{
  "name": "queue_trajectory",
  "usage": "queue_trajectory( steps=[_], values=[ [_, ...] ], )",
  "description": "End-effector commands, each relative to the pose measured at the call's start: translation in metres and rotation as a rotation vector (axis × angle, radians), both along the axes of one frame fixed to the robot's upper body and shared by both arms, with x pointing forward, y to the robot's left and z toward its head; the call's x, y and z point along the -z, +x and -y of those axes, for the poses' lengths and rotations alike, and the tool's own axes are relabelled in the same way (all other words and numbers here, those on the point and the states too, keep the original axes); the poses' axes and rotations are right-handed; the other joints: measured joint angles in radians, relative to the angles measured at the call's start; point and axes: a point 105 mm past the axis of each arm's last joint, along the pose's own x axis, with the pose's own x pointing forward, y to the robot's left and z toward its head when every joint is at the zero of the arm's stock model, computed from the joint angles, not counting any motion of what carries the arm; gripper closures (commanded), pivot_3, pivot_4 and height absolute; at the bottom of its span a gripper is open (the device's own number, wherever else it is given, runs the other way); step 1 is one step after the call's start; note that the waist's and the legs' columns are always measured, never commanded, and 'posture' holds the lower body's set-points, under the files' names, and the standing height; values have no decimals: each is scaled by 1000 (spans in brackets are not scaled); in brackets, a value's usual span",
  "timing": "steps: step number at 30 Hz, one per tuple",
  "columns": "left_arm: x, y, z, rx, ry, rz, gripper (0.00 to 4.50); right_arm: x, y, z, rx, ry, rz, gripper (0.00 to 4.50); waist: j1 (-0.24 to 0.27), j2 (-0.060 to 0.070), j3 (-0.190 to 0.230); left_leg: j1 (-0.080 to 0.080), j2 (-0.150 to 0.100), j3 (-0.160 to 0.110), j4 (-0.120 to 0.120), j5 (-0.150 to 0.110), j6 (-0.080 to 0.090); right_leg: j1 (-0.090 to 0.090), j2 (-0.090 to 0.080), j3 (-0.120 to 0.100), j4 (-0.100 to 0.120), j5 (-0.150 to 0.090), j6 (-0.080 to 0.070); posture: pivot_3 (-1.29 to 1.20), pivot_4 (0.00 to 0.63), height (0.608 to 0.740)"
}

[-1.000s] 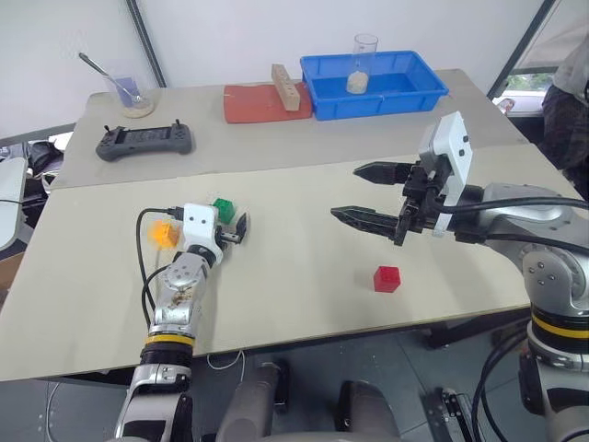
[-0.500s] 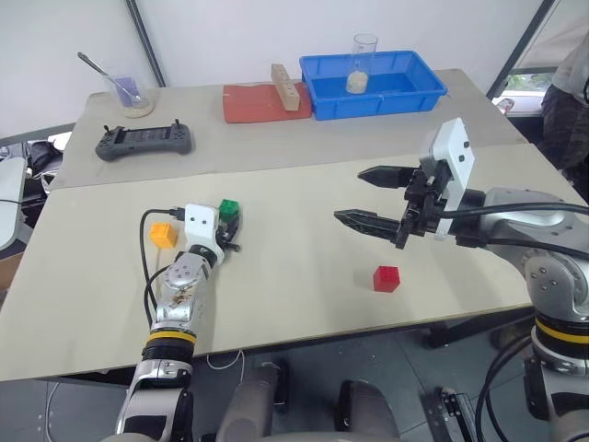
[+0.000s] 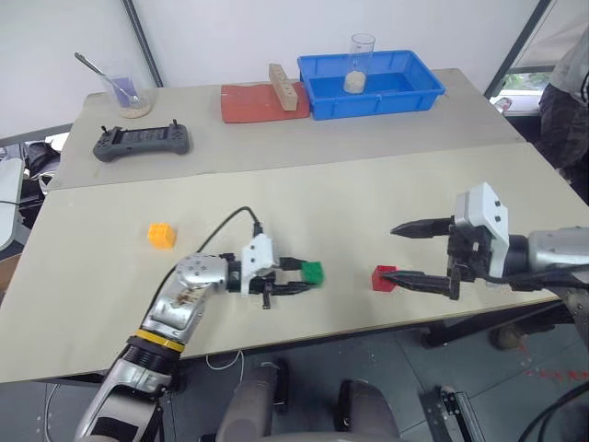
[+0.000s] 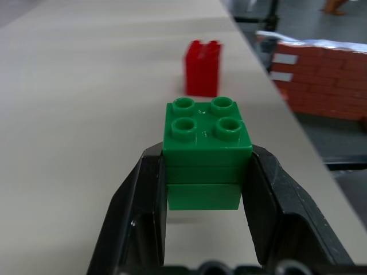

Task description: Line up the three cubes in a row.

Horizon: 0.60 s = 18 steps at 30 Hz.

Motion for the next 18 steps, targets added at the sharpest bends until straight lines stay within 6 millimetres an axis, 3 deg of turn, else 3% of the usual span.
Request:
queue_trajectory(
  steps=[1,18],
  values=[
    [1,0,8,19,3,45,3185,-10,-9,-2,-31,-19,63,0,-1,0,0,0,0,0,0,0,0,0,0,0,0,0,0,0,150,740],
    [14,12,38,-88,-55,60,3185,-11,-1,-1,21,-10,99,0,3,0,0,0,1,0,4,-1,2,1,-1,-1,0,1,1,0,150,740]
  ],
)
